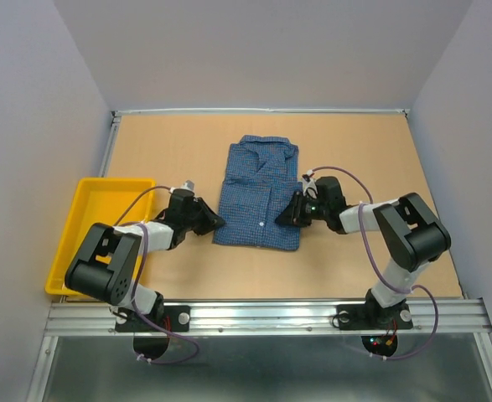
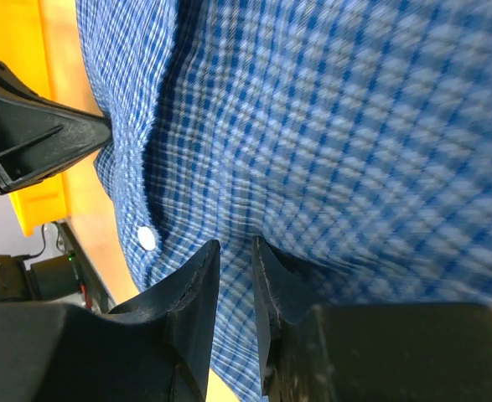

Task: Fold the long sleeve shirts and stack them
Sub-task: Fold the shirt

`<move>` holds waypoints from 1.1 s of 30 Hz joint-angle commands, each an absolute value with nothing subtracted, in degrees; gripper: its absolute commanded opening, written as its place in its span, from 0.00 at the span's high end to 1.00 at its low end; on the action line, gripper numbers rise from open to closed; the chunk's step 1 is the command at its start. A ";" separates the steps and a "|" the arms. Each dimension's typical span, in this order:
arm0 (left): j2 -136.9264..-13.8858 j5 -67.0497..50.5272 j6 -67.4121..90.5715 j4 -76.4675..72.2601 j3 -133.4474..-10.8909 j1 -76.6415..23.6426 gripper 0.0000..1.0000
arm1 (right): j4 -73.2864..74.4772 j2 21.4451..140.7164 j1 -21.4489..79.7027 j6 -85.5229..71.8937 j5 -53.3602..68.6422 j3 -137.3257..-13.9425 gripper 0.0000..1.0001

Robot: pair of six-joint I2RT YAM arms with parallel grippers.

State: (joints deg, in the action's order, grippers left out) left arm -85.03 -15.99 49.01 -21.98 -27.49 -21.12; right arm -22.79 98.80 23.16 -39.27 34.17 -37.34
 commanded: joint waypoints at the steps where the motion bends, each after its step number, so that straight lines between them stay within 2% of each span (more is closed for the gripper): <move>1: -82.01 -13.62 48.78 -22.50 -24.44 -18.72 0.73 | -24.97 97.39 21.27 -36.04 33.13 -38.05 0.72; 6: -77.17 -14.86 45.28 -20.92 -28.73 -19.07 0.68 | -17.07 92.12 21.01 -32.35 30.24 -44.29 0.71; 9: -78.39 -14.59 42.72 -19.43 -34.26 -19.25 0.66 | -16.26 93.07 19.69 -31.90 28.57 -48.50 0.71; 19: -96.92 -17.49 39.73 -19.60 -49.30 -19.25 0.66 | -17.83 103.35 15.83 -33.13 27.16 -55.02 0.71; 27: -103.88 -13.89 42.27 -20.39 -48.96 -18.46 0.66 | -20.30 109.07 11.17 -31.56 27.60 -53.09 0.71; 30: -102.31 -13.71 42.28 -20.66 -47.55 -18.37 0.66 | -18.56 107.50 9.58 -30.06 28.21 -53.17 0.67; 33: -97.84 -12.49 42.10 -19.43 -46.23 -18.37 0.66 | -14.69 102.41 9.67 -26.21 27.60 -54.40 0.59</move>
